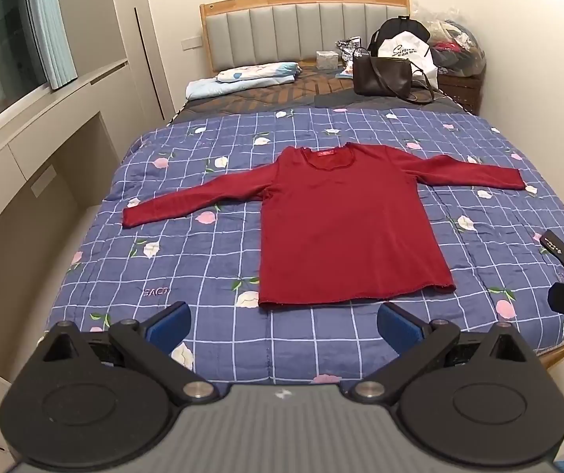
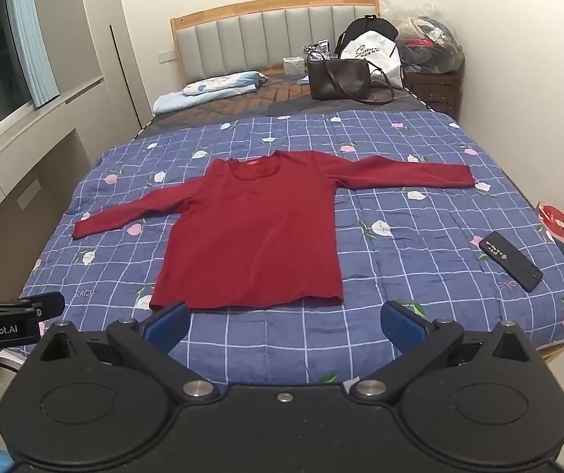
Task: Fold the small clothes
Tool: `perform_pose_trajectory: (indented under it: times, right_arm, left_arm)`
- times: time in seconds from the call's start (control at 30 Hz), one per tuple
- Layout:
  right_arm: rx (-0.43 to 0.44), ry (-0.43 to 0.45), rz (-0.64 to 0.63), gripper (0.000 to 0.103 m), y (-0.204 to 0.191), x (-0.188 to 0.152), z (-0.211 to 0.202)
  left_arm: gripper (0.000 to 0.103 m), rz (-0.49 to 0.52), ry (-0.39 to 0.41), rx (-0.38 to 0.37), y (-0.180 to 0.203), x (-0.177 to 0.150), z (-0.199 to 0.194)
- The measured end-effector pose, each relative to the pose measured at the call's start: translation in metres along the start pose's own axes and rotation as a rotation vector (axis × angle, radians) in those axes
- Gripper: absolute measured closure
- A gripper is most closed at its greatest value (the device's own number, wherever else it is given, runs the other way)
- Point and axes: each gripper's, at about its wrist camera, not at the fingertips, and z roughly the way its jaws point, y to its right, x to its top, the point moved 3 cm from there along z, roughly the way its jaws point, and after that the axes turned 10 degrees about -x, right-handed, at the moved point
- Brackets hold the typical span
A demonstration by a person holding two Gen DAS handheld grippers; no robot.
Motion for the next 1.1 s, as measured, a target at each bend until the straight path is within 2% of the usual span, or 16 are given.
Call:
perform_pose_trajectory:
  times: [0.5, 1.1]
  right_arm:
    - [-0.03, -0.011, -0.023, 0.0, 0.003, -0.001, 0.001]
    - [-0.027, -0.019, -0.032, 0.0, -0.003, 0.001, 0.006]
  left_arm:
    - [0.0, -0.02, -0.013, -0.021, -0.002, -0.001, 0.005]
    - [0.0, -0.023, -0.016, -0.018, -0.007, 0.0, 0.01]
